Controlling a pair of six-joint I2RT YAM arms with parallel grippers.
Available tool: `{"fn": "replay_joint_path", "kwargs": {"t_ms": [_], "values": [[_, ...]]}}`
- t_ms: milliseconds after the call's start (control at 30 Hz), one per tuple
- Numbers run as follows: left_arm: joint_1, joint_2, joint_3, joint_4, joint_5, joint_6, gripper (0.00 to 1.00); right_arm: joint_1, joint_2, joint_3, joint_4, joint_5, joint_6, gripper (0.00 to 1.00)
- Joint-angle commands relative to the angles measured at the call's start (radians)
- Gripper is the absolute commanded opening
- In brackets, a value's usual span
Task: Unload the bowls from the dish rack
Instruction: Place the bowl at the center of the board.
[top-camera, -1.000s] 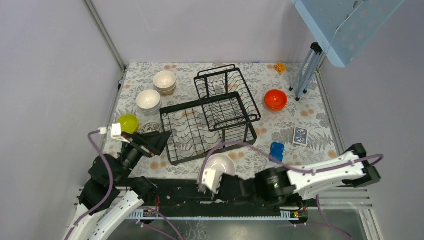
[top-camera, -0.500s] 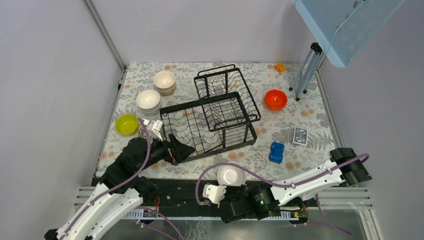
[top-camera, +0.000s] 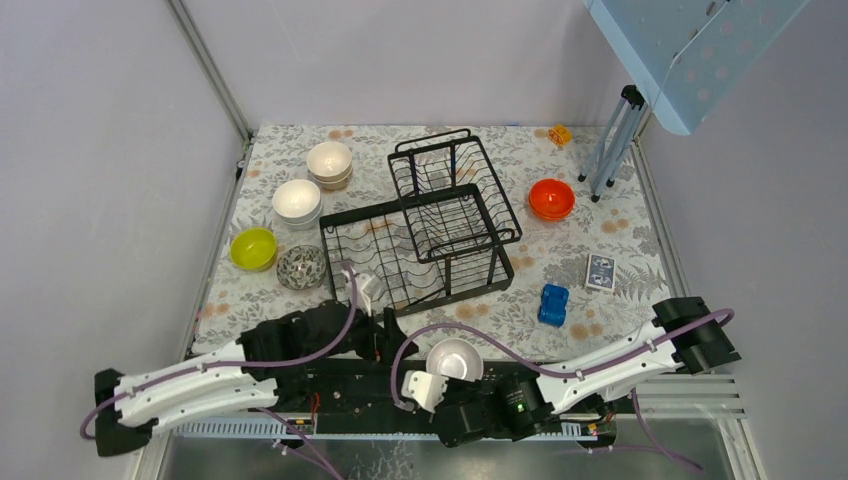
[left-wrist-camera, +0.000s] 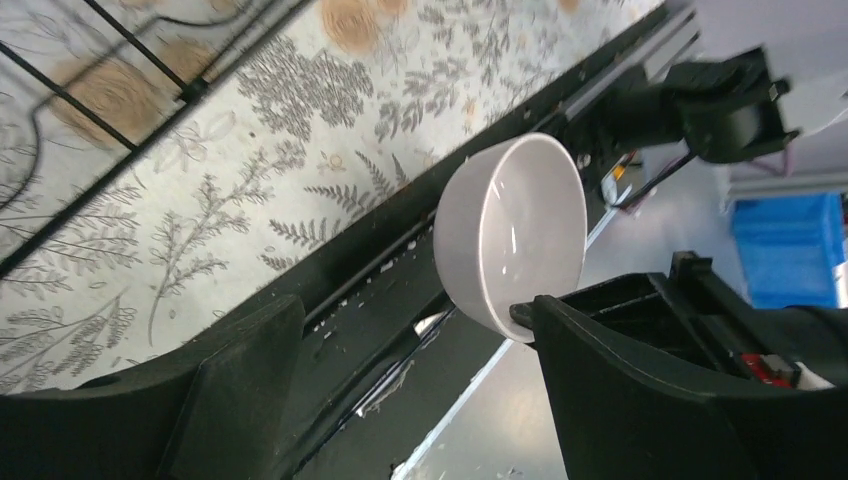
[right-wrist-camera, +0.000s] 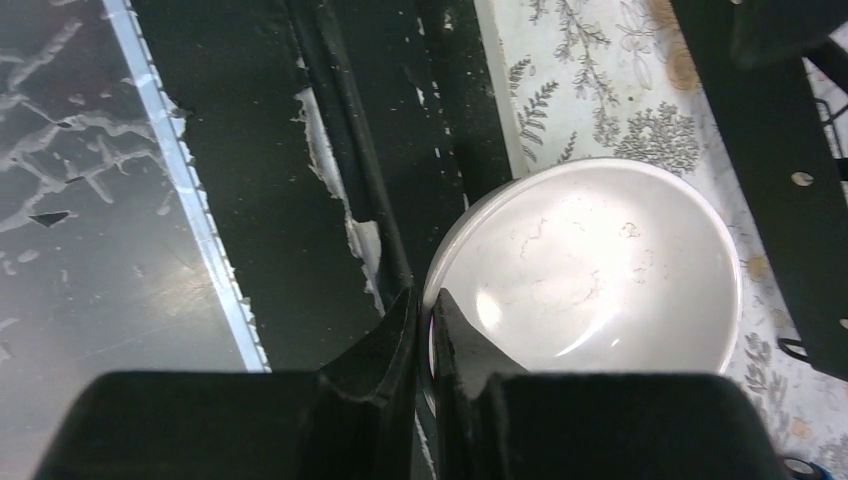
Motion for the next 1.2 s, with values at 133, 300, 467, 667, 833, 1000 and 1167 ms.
{"fn": "replay_joint_path", "kwargs": {"t_ms": [133,300,467,667,833,1000,1167], "values": [[-0.285,0.238,0.079,0.101,-0.329,-0.057,0.86,0.007,0.036,0.021,0.068,-0.023,0.011,0.0],[-0.311,0.318,0.104,0.101,-0.353,-0.067,0.82,0.007,0.041,0.042,0.072,-0.033,-0.02,0.0],[-0.318,0.354,0.11,0.11,-0.342,-0.062,0.77,0.008,0.031,0.04,0.069,-0.036,-0.034,0.0],[-0.324,0.416,0.125,0.103,-0.331,-0.058,0.7,0.008,0.027,0.057,0.082,-0.04,-0.071,0.0],[-0.339,0.452,0.154,0.072,-0.361,-0.07,0.61,0.008,0.05,0.094,0.077,-0.044,-0.103,0.0],[-0.344,0.467,0.156,0.073,-0.364,-0.079,0.52,0.008,0.054,0.095,0.079,-0.032,-0.109,0.0],[-0.353,0.486,0.164,0.074,-0.362,-0.082,0.39,0.008,0.058,0.097,0.083,-0.023,-0.104,0.0]]}}
